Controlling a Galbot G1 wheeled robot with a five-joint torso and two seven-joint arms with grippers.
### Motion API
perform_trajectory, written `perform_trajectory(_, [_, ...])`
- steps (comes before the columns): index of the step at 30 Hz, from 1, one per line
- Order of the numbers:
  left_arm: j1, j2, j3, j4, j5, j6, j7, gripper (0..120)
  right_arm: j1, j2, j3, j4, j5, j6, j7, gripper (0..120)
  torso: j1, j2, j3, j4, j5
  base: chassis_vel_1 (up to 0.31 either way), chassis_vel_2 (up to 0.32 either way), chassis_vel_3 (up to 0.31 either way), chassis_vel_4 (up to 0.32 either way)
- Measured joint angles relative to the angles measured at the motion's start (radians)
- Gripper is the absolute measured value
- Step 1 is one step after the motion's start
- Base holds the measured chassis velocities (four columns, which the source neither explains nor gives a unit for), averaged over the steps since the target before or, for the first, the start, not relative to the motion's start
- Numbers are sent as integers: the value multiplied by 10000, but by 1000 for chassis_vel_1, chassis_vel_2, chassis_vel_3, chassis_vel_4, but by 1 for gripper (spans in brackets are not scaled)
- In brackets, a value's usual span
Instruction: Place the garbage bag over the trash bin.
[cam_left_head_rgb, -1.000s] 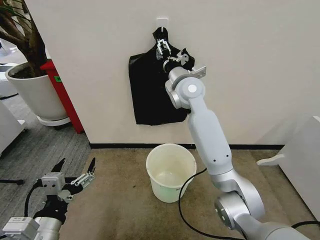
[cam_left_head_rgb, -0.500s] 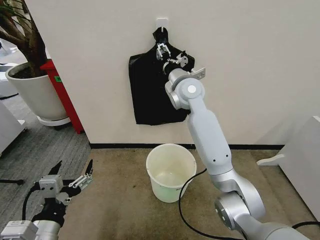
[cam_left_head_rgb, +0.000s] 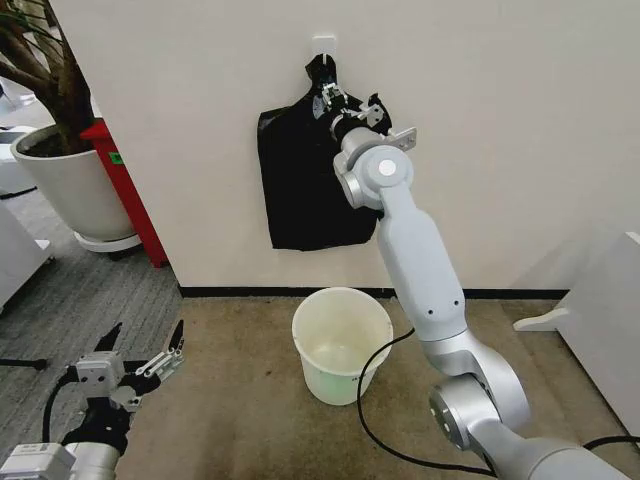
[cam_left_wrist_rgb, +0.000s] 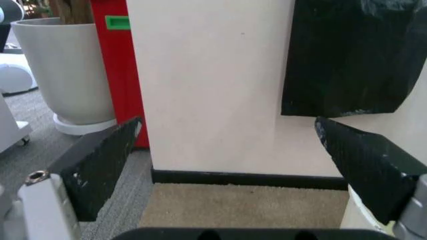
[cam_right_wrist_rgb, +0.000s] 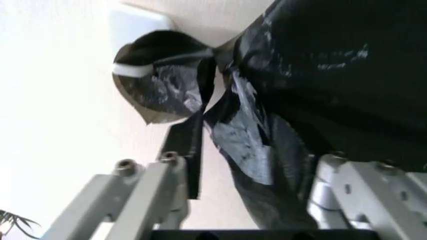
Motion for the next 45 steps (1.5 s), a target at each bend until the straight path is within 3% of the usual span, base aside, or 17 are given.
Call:
perform_trajectory(3, [0,-2,-1,0,1,-2,0,100,-12,1,-47,40,0,2,18,24,0,0,0,0,0,0,0,0,0])
perform_trajectory(4, [0,-5,-4,0,2,-5,0,100,-41,3,-81,55,10,11,24,14,0,1,0,0,0,0,0,0,0])
perform_trajectory(6, [0,-8,-5,0,4,-9,-1,100,-47,3,-69,58,86,17,36,5,0,1,0,0,0,0,0,0,0])
perform_trajectory(9, [1,-11,-6,0,6,-13,-1,100,-47,3,-53,86,190,36,92,0,0,1,0,0,0,0,0,0,0])
perform_trajectory(18, [13,-36,-16,0,40,-66,-3,100,-47,3,136,576,1480,453,1262,0,0,1,0,0,0,0,0,0,0])
perform_trajectory(31, [96,-177,-52,0,275,-394,2,100,-36,2,12,1285,2316,1211,4064,0,0,2,-1,0,0,0,0,0,0])
perform_trajectory(45, [93,-329,38,0,500,-513,84,100,-2650,-345,-366,2811,2326,1056,4306,0,-1,2,-1,-1,0,0,0,0,0])
